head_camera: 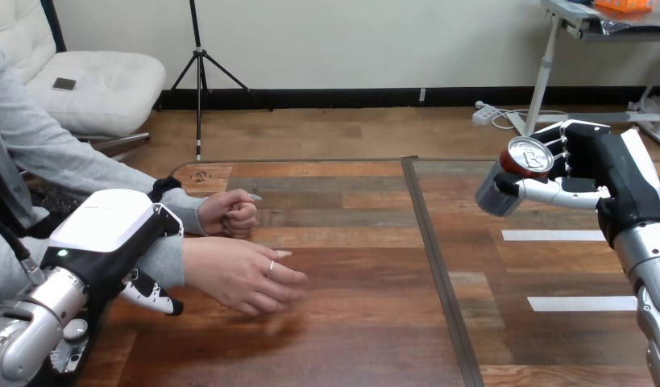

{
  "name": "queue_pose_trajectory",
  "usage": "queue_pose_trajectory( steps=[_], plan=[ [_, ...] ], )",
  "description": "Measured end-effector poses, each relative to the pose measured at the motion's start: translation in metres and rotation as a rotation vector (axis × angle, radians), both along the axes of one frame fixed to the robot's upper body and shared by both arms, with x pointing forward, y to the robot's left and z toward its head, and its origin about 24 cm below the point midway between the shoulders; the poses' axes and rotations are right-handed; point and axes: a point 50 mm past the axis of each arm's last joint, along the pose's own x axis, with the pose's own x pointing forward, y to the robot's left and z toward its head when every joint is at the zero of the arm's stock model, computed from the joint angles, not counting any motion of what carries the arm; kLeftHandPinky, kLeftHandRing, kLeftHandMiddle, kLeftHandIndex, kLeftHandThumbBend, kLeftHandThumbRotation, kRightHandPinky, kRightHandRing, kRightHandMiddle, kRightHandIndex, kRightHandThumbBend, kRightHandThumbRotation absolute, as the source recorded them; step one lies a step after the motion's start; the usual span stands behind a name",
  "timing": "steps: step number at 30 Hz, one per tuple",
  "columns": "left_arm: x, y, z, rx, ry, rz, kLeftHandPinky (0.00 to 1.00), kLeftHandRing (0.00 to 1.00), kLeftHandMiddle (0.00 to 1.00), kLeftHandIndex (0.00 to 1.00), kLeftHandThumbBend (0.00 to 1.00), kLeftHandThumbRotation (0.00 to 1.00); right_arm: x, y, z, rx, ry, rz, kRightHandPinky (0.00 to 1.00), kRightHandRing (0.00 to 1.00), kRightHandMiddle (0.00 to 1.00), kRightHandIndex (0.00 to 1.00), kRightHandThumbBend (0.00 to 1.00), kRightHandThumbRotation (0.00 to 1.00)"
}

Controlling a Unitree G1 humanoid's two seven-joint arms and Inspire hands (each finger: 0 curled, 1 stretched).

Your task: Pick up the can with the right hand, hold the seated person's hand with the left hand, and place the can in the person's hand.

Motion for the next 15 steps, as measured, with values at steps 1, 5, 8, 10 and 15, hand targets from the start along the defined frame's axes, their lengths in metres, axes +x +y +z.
queue_pose_trajectory(
  steps=[1, 5, 8, 10, 15],
  plan=[
    [0.0000, -0.0001, 0.0000, -0.001, 0.000, 0.000, 0.16, 0.22, 0.27, 0.28, 0.89, 0.00, 0.0000, 0.0003, -0.0001, 0.001, 0.000, 0.002, 0.33, 0.37, 0.43, 0.45, 0.69, 0.00],
    [0.0000, -0.0004, 0.0000, -0.010, 0.000, 0.001, 0.16, 0.22, 0.27, 0.28, 0.89, 0.00, 0.0002, 0.0015, -0.0006, 0.003, 0.003, 0.009, 0.33, 0.37, 0.42, 0.45, 0.70, 0.00],
    [0.0000, -0.0006, 0.0003, -0.019, 0.000, 0.002, 0.16, 0.22, 0.27, 0.27, 0.89, 0.00, 0.0002, 0.0027, -0.0009, 0.005, 0.003, 0.016, 0.33, 0.37, 0.42, 0.45, 0.70, 0.00],
    [0.0001, -0.0007, 0.0005, -0.027, 0.002, 0.003, 0.16, 0.22, 0.27, 0.27, 0.89, 0.00, 0.0002, 0.0037, -0.0011, 0.006, 0.003, 0.019, 0.33, 0.36, 0.42, 0.45, 0.70, 0.00],
    [0.0003, -0.0008, 0.0011, -0.040, 0.004, 0.004, 0.16, 0.22, 0.27, 0.27, 0.89, 0.00, 0.0004, 0.0063, -0.0018, 0.009, 0.000, 0.029, 0.33, 0.36, 0.42, 0.44, 0.70, 0.00]
  ],
)
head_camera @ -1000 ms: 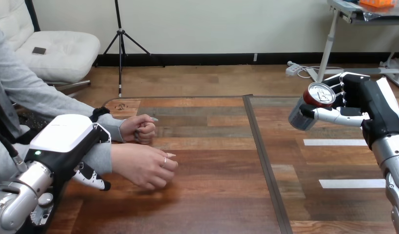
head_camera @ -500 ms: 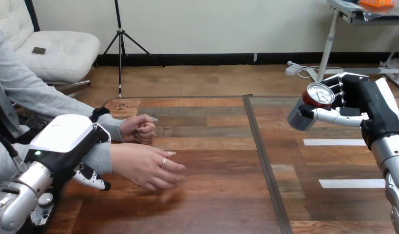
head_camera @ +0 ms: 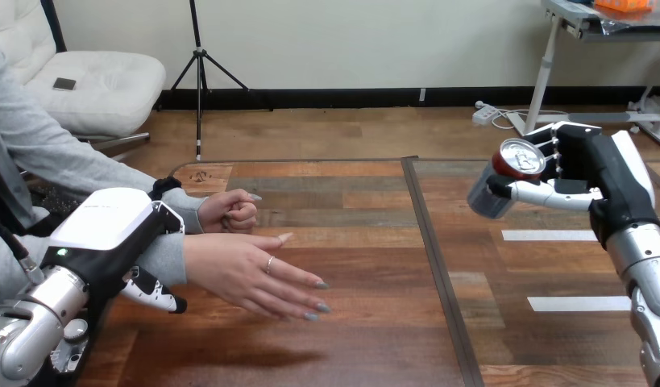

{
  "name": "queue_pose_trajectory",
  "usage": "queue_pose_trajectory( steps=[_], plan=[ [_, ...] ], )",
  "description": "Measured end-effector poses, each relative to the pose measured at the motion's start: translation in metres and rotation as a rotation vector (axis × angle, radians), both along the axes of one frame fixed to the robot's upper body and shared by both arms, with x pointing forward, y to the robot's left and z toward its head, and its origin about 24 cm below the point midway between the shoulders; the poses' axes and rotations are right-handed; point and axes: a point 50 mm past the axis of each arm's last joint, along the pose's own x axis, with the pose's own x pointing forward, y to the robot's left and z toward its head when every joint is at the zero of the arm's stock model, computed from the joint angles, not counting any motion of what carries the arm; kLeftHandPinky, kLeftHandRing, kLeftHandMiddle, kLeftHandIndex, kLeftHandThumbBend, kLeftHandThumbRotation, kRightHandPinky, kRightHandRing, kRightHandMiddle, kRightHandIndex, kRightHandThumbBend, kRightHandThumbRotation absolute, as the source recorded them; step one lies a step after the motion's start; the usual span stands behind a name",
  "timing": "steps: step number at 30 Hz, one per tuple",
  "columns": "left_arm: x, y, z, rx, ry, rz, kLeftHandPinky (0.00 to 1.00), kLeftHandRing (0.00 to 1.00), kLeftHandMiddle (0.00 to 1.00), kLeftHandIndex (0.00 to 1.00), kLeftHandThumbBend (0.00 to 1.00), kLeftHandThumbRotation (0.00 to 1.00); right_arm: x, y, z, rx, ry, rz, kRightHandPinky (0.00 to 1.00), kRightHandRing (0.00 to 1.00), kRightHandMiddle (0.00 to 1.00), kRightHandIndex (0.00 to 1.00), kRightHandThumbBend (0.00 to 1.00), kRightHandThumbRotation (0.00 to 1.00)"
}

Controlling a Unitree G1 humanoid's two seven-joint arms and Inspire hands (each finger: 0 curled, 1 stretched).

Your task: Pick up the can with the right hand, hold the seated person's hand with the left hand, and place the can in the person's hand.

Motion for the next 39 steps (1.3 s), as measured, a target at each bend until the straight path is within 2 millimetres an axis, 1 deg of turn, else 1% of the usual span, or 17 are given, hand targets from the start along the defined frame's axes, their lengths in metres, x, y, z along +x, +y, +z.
queue_pose_trajectory(
  steps=[11, 20, 39],
  plan=[
    [0.001, -0.001, 0.002, -0.037, -0.004, 0.006, 0.16, 0.21, 0.26, 0.27, 0.88, 0.00, 0.000, 0.008, 0.000, 0.010, -0.020, 0.024, 0.33, 0.36, 0.42, 0.45, 0.70, 0.00],
    [0.003, -0.006, 0.007, -0.072, -0.012, 0.007, 0.17, 0.21, 0.26, 0.27, 0.88, 0.00, 0.000, 0.018, -0.001, 0.017, -0.032, 0.052, 0.33, 0.37, 0.42, 0.45, 0.71, 0.00],
    [0.005, -0.019, 0.019, -0.127, -0.072, -0.009, 0.17, 0.21, 0.26, 0.26, 0.86, 0.00, 0.004, 0.048, -0.007, 0.042, -0.029, 0.130, 0.33, 0.37, 0.43, 0.45, 0.72, 0.00]
  ],
)
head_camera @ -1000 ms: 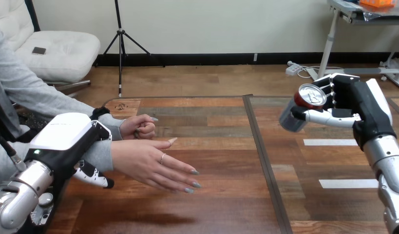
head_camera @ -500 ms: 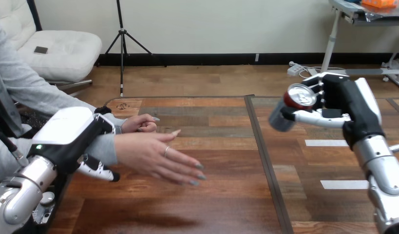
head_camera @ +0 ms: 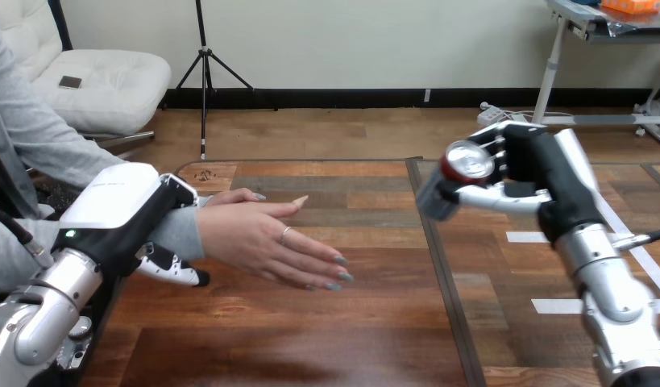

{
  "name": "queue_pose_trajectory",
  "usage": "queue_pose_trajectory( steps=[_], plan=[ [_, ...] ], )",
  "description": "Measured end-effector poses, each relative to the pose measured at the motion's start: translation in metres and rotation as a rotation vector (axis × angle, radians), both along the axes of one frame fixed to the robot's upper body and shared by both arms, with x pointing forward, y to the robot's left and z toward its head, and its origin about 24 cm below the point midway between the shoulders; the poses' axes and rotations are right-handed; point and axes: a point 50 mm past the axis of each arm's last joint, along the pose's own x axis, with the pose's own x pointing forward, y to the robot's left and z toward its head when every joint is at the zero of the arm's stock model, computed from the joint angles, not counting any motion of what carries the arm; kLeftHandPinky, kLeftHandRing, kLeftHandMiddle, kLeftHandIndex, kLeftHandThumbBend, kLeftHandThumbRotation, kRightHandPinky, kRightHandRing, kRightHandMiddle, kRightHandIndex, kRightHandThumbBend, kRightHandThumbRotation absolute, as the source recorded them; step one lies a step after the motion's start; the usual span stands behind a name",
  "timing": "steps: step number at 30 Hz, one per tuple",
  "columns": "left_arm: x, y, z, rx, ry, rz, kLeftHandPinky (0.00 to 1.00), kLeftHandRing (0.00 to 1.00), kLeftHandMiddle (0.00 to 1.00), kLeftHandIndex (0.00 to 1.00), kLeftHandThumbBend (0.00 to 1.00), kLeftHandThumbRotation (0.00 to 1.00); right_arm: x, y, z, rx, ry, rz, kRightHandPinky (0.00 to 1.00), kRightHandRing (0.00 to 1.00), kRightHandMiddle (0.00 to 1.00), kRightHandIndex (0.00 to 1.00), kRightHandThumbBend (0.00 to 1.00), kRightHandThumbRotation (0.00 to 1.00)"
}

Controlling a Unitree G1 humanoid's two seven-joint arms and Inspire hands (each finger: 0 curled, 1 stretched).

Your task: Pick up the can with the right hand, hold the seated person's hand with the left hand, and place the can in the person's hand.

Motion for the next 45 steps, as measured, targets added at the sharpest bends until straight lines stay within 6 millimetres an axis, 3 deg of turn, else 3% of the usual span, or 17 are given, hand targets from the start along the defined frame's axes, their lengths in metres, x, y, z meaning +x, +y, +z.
queue_pose_trajectory(
  steps=[45],
  plan=[
    [0.002, -0.017, -0.001, -0.051, -0.016, -0.033, 0.16, 0.20, 0.25, 0.25, 0.80, 0.00, 0.000, 0.055, -0.015, 0.035, 0.021, 0.132, 0.31, 0.35, 0.41, 0.44, 0.71, 0.00]
  ],
)
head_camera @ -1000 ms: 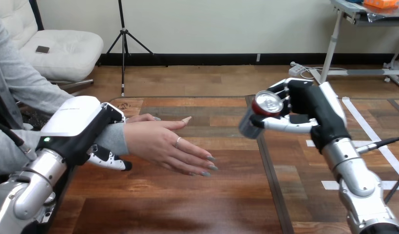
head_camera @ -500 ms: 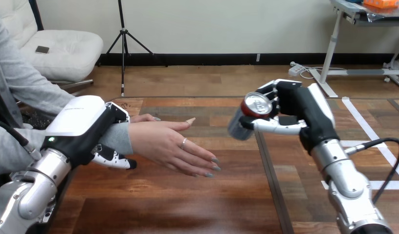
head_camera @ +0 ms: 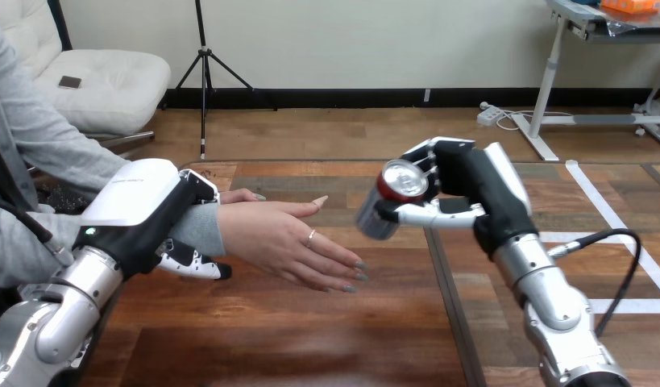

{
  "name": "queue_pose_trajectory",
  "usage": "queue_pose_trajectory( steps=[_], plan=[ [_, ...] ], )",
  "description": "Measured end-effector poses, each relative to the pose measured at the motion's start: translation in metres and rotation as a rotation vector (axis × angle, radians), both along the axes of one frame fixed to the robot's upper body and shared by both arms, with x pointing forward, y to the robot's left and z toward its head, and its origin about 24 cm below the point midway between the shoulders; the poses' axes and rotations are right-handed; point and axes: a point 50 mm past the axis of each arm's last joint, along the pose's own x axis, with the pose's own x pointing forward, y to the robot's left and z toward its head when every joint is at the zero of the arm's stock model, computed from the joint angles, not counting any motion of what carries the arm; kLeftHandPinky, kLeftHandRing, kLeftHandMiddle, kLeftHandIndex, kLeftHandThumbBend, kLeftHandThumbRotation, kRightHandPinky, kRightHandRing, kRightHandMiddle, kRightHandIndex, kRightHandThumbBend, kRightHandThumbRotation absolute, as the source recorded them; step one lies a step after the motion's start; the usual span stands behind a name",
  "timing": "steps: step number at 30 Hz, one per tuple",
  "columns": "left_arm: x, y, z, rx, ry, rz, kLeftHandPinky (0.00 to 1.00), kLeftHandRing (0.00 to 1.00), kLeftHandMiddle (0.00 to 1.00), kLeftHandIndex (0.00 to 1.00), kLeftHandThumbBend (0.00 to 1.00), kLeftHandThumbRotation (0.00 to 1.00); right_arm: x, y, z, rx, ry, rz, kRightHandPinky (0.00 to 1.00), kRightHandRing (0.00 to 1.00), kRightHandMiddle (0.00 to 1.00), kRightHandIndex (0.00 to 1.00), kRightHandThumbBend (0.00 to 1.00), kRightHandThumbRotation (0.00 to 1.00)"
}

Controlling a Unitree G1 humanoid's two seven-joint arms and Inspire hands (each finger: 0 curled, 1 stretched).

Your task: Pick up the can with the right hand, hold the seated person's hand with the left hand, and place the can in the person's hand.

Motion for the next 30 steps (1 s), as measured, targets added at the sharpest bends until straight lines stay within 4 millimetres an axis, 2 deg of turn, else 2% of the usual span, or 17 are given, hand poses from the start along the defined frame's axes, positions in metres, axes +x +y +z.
queue_pose_trajectory(
  steps=[13, 30],
  plan=[
    [0.000, -0.004, -0.001, -0.015, 0.000, -0.009, 0.16, 0.21, 0.25, 0.25, 0.80, 0.00, -0.001, 0.014, -0.003, -0.019, 0.008, 0.044, 0.30, 0.34, 0.42, 0.45, 0.71, 0.00],
    [0.000, -0.006, -0.002, -0.022, -0.003, -0.020, 0.18, 0.23, 0.28, 0.29, 0.85, 0.00, -0.002, 0.021, -0.005, -0.009, 0.015, 0.066, 0.30, 0.35, 0.42, 0.44, 0.70, 0.00]
  ],
)
